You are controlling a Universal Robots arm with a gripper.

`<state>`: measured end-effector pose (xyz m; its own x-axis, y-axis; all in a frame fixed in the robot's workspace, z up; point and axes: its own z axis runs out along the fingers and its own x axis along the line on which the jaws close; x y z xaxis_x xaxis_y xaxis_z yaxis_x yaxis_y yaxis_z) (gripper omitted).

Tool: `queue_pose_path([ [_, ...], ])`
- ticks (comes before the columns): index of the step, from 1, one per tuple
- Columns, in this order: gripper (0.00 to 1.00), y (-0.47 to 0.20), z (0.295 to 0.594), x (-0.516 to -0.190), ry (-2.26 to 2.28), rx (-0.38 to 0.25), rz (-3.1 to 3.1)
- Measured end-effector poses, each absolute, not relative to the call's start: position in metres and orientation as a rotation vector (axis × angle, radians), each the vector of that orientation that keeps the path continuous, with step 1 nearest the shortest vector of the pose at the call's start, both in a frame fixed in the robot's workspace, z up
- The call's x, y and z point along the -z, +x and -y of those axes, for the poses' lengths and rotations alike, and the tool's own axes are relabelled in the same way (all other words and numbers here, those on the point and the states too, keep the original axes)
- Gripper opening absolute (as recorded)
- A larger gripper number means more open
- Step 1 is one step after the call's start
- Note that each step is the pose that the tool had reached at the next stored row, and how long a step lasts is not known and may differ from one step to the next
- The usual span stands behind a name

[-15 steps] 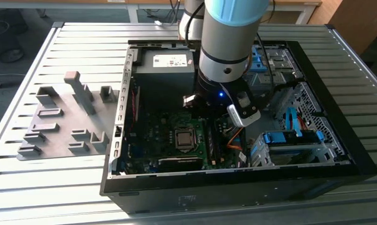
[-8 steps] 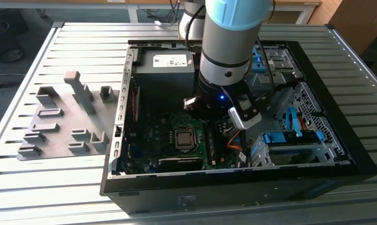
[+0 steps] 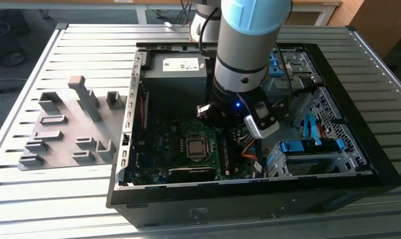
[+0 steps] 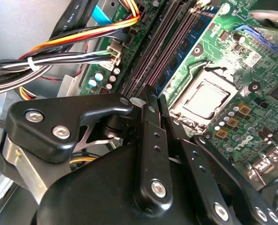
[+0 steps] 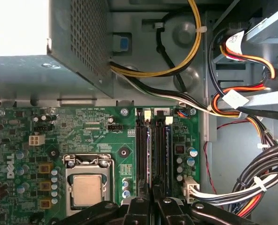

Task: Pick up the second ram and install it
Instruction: 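Insert the second ram into the second slot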

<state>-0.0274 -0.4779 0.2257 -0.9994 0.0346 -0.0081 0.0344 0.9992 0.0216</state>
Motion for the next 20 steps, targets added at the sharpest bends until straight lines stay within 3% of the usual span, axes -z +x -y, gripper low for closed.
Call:
queue_pose_path([
  [20, 0.14, -0.0257, 0.4778, -0.22, 0.054, -0.039, -3.139],
])
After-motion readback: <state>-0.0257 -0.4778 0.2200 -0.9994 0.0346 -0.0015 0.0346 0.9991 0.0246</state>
